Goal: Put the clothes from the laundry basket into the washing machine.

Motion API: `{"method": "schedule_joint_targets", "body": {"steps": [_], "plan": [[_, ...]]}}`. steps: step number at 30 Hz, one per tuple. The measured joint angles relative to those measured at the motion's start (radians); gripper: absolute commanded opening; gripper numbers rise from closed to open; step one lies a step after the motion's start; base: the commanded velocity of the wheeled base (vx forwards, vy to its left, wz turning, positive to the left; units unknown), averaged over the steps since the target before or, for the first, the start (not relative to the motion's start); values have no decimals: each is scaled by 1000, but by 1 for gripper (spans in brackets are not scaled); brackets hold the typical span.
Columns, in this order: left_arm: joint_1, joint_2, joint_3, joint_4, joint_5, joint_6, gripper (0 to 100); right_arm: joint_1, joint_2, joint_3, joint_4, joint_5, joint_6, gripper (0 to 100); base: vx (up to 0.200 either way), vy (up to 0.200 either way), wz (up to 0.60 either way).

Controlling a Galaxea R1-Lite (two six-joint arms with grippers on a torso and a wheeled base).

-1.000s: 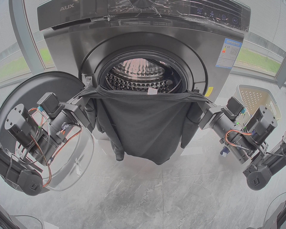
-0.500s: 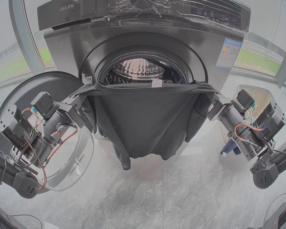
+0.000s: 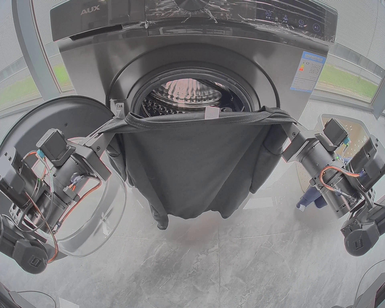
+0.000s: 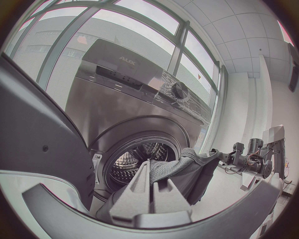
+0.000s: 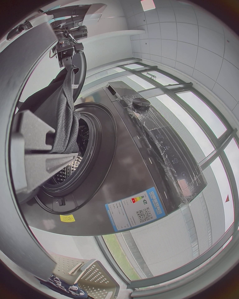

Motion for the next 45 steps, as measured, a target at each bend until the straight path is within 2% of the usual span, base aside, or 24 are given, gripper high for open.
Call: {"method": "schedule_joint_targets", "body": {"steps": [17, 21, 30, 31, 40, 45], "plan": [[8, -11, 13, 0, -2, -3, 0, 1, -7, -2, 1, 6, -2, 0, 0, 0, 0], [0, -11, 22, 2, -6, 4, 0, 3, -3, -2, 0, 7, 1, 0, 0, 0, 0], [-72, 0, 18, 2, -12, 10, 0, 4, 3, 52, 1, 33, -2, 0, 0, 0, 0], [-81, 4, 14, 1, -13, 10, 0, 6, 6, 63, 1, 37, -1, 100, 0, 0, 0], [-130, 45, -24, 0, -18, 12, 0, 34, 47, 114, 1, 49, 17, 100, 0, 0, 0], [-147, 53, -33, 0, -30, 12, 0, 87, 102, 174, 0, 49, 22, 100, 0, 0, 0]]}}
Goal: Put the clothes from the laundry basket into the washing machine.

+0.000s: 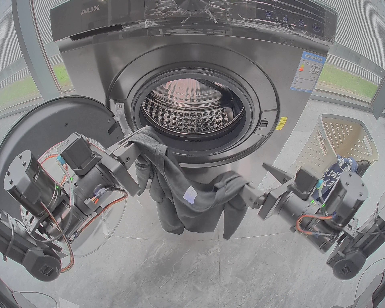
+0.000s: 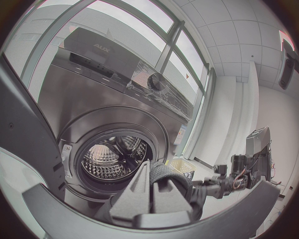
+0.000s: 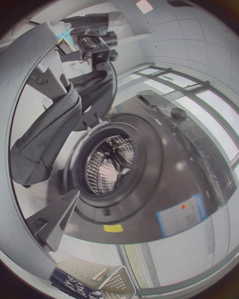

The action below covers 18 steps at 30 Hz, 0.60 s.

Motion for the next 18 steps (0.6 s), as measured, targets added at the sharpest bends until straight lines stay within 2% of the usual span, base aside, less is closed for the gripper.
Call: {"method": "schedule_joint_targets", "body": {"steps": [8, 18], "plan": [[-40, 25, -23, 0, -13, 12, 0, 79, 147, -11, -4, -1, 4, 100, 0, 0, 0], [-59, 29, -91, 1, -53, 17, 0, 129, 344, -197, -3, -8, 4, 100, 0, 0, 0]]}}
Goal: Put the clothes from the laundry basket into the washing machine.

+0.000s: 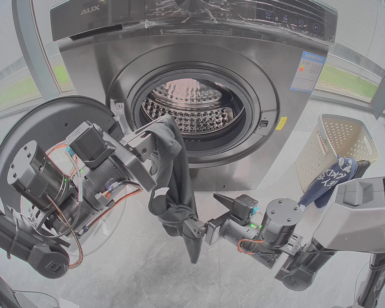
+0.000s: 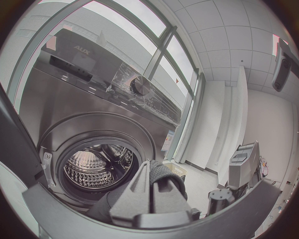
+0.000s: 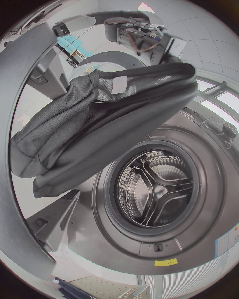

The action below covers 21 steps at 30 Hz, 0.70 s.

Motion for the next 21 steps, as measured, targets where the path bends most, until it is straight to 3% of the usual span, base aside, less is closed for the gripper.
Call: {"method": "schedule_joint_targets", "body": {"steps": [11, 21], "plan": [[-32, -10, -4, -1, -5, 1, 0, -41, 121, -206, 0, -1, -8, 100, 0, 0, 0], [-35, -40, -5, 0, -7, 0, 0, -86, 212, -333, 1, 1, -18, 100, 0, 0, 0]]}}
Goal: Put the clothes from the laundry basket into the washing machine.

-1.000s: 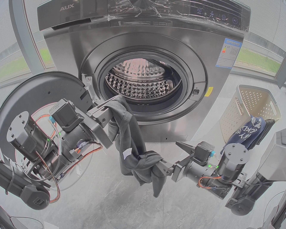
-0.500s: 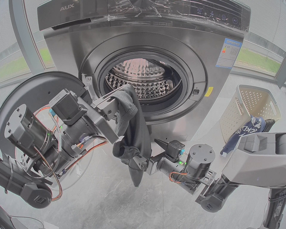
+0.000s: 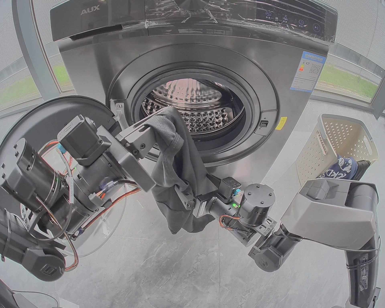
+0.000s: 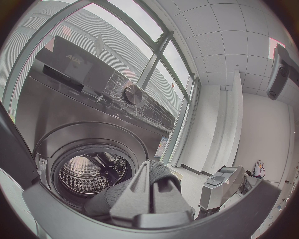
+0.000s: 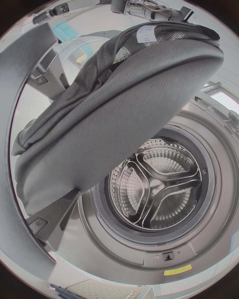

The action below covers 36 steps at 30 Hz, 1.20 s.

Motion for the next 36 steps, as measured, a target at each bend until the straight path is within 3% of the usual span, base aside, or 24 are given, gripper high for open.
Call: {"method": "schedule_joint_targets", "body": {"steps": [9, 10, 20, 29, 36], "plan": [[-13, -11, 6, 0, 0, -2, 0, -30, 56, -80, 0, -1, -2, 100, 0, 0, 0], [-13, -11, 6, 0, 0, -3, 0, -32, 60, -84, 0, -3, -2, 0, 0, 0, 0], [13, 3, 7, 1, 14, -7, 0, -45, 61, -86, -1, -6, 1, 0, 0, 0, 0], [129, 69, 36, 1, 3, -7, 0, -79, -27, 14, 0, -4, 1, 0, 0, 0, 0], [146, 137, 77, 1, 5, 2, 0, -91, -117, 58, 0, -3, 0, 0, 0, 0, 0]]}}
